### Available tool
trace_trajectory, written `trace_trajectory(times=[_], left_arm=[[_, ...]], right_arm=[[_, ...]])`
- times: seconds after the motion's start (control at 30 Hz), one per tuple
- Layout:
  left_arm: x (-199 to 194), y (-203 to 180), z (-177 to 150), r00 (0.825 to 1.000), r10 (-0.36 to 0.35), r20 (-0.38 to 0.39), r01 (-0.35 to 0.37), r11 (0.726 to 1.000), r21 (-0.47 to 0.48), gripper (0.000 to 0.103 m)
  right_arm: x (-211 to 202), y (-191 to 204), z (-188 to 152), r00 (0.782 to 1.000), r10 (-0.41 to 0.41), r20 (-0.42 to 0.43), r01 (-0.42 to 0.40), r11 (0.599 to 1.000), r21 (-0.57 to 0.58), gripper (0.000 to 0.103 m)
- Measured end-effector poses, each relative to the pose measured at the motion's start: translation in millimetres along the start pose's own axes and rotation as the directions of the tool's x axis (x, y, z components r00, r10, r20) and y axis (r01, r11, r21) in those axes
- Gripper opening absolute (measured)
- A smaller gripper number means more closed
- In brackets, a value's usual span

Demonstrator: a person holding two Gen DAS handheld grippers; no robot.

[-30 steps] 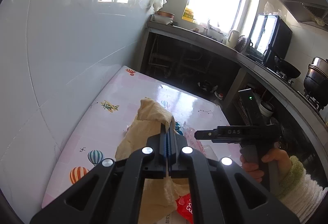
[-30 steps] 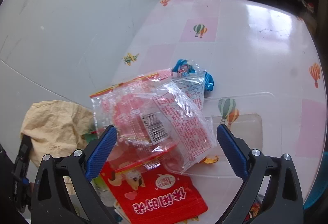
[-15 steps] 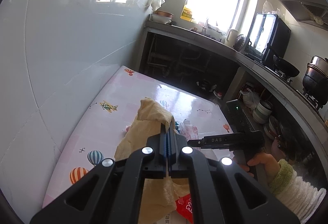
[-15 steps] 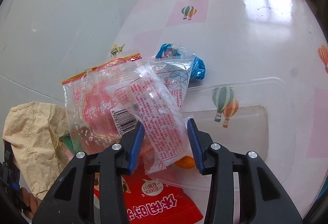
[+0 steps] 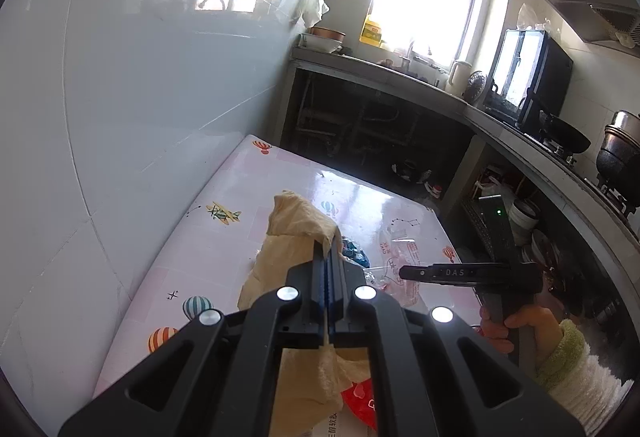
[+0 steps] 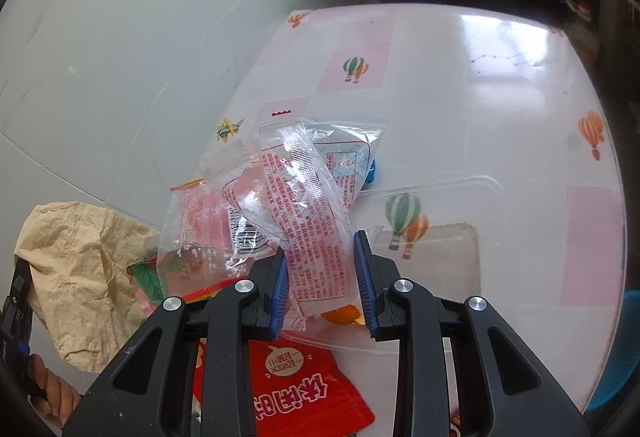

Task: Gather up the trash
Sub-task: 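Carry the paper towel and plastic bags in both grippers toward the blue wastebasket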

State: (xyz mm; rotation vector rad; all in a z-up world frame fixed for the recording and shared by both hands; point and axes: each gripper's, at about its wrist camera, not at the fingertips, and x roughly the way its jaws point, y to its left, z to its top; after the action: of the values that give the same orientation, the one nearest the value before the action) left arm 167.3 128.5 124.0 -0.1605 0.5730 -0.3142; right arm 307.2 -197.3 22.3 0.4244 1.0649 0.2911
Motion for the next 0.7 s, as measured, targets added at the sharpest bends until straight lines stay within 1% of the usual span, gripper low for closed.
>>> trace_trajectory(times=[0.1, 0.2, 0.3, 0.37, 0.5, 0.7], left_arm=[[-4.1, 1.0, 2.0, 1.0, 0.01, 0.008, -0.01, 1.0, -0.002, 0.001], [-11.4, 0.1, 3.1, 0.999, 0.021, 0.026, -0.021, 1.0, 0.001, 0.001], [-17.4, 0.6, 6.2, 0.999, 0.027, 0.046, -0.027, 1.0, 0.004, 0.001], [-20.9, 0.6, 9.1, 0.998, 0.031, 0.059, -0.031, 0.999, 0.006, 0.001], [-26.3, -1.5, 14.4, 0.996, 0.038, 0.075, -0.039, 0.999, 0.016, 0.001], [-35.4, -12.0, 25.4, 0.994, 0.043, 0.104, -0.049, 0.998, 0.05, 0.001]], right_arm=[[-17.8, -4.3, -4.7, 0.999, -0.025, 0.042, 0.024, 1.0, 0.01, 0.026], [-31.8, -11.2, -8.3, 0.996, -0.031, 0.083, 0.029, 0.999, 0.029, 0.025], [-51.9, -16.2, -16.8, 0.99, -0.061, 0.127, 0.056, 0.997, 0.046, 0.021], [-64.0, -18.2, -21.3, 0.983, -0.094, 0.157, 0.086, 0.995, 0.055, 0.021], [-75.0, -21.7, -27.5, 0.967, -0.15, 0.208, 0.137, 0.988, 0.075, 0.021], [-102.7, -21.3, -43.3, 0.937, -0.174, 0.304, 0.15, 0.983, 0.103, 0.02]])
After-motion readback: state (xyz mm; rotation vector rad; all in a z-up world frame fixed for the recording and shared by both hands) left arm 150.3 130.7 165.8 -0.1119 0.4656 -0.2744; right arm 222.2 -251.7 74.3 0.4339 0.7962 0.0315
